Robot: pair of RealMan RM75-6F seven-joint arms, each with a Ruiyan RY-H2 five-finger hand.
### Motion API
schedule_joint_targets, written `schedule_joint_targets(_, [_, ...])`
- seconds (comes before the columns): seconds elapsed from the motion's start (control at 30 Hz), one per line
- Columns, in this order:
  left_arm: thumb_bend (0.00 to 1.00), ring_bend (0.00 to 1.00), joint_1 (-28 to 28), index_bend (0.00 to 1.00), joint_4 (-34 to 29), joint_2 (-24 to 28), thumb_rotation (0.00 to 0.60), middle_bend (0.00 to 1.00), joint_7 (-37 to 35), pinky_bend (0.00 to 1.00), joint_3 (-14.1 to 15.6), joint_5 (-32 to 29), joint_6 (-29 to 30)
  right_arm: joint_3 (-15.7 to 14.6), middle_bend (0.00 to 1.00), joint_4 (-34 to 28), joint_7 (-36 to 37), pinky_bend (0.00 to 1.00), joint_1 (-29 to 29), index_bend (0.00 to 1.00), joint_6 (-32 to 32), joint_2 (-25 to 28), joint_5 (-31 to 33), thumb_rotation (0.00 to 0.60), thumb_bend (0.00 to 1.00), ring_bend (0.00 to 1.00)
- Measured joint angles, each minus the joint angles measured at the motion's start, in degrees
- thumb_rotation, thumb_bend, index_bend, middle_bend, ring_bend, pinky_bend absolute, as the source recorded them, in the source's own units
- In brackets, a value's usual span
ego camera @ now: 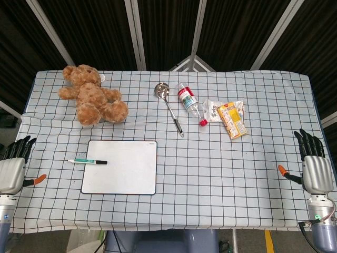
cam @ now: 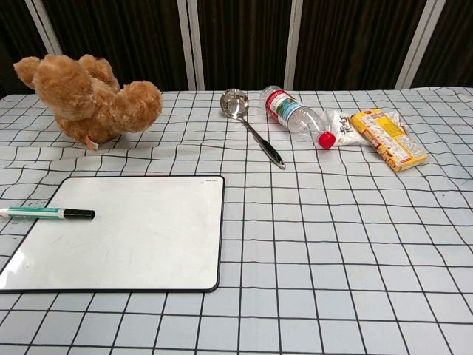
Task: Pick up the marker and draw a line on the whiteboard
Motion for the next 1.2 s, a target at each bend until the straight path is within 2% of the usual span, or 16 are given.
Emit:
schedule_joint_targets(0.37, [0.0,0.0,-0.5,0.0,-0.2,-0.1,0.6,0.0,0.3,0.0,0.1,0.1,-0.8,-0.1,0.0,0.0,0.5,0.0,-0.8,0.0,0.8,0.4,0.1,0.6,0.21,0.0])
schedule_joint_targets(0.53, [0.0,0.0,-1.4,0.0,-0.2,-0.1,0.6,0.0,0.8,0.0,0.0,-1.0,-3.2,-0.1,0.0,0.1,0.8,0.0,-0.9,0.0,0.9,0.6,0.4,0.6,0.21,0.0])
schedule_joint_targets(0.6, [0.02,0.0,-2.1,0.04,-0.3,0.0,0.6,0.0,1.2,0.0,-0.1,-1.6,-4.8,0.0,0.0,0.1,1.1,0.0,-1.0,0.0,0.8,0.6,0.5,0.6,0.21,0.0])
schedule_joint_targets(0.67, [0.07,0.0,-3.5,0.17,-0.4,0.1,0.6,0.0,2.1,0.0,-0.4,-2.2,-6.9,0.1,0.0,0.2,1.1,0.0,-1.0,0.0,0.9,0.6,0.4,0.6,0.21,0.0])
schedule_joint_targets(0.77, [0.12,0.0,-5.9,0.3,-0.3,0.0,0.6,0.03,4.5,0.0,-0.9,-3.0,-9.9,0.0,0.0,0.1,1.1,0.0,-1.0,0.0,0.9,0.6,0.2,0.6,0.21,0.0])
schedule_joint_targets(1.03, [0.21,0.0,-12.3,0.48,0.9,-4.2,0.6,0.08,10.4,0.03,-2.3,-6.0,-16.9,0.1,0.0,0.2,1.3,0.0,-1.0,0.0,0.9,0.6,0.3,0.6,0.21,0.0])
schedule_joint_targets(1.2, [0.23,0.0,-14.9,0.51,2.8,-7.5,0.6,0.08,13.5,0.03,-2.7,-8.5,-19.6,0.1,0.0,0.3,1.5,0.0,-1.0,0.0,0.9,0.6,0.1,0.6,0.21,0.0])
